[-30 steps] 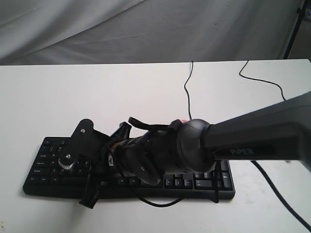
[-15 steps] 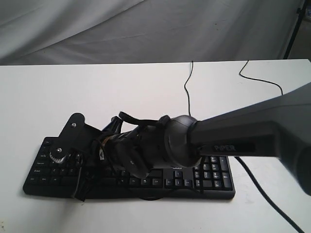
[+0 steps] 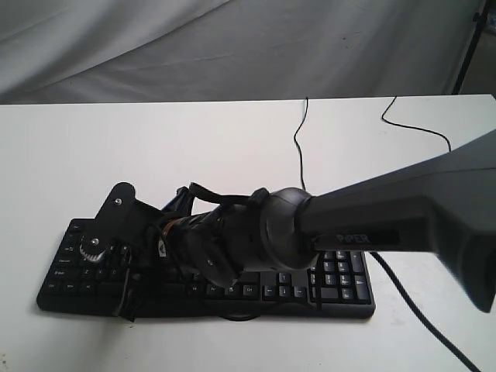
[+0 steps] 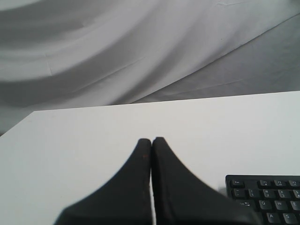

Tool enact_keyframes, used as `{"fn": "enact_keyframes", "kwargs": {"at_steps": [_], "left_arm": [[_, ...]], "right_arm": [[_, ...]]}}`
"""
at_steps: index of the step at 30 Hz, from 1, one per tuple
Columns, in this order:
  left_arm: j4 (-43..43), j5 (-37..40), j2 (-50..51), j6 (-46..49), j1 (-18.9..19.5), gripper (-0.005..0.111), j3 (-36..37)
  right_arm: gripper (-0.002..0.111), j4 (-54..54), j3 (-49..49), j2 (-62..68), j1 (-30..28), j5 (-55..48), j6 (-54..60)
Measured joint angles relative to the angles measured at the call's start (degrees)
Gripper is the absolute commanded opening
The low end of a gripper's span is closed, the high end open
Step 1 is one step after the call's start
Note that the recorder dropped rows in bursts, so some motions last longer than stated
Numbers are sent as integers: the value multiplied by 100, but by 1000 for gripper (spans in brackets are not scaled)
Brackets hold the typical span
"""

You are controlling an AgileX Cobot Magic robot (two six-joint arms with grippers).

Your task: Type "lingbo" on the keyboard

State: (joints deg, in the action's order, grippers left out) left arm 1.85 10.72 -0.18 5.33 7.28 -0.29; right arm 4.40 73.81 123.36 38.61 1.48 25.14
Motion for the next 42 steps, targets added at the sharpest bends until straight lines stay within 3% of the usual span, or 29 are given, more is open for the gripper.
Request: {"fn": "enact_keyframes", "kwargs": {"at_steps": [21, 42], "left_arm": [[0, 0, 0, 0, 0, 1, 0], [0, 0, 0, 0, 0, 1, 0]], "right_arm": [[0, 84, 32, 263, 0, 255, 0], [0, 84, -475, -451, 37, -70, 22]]}}
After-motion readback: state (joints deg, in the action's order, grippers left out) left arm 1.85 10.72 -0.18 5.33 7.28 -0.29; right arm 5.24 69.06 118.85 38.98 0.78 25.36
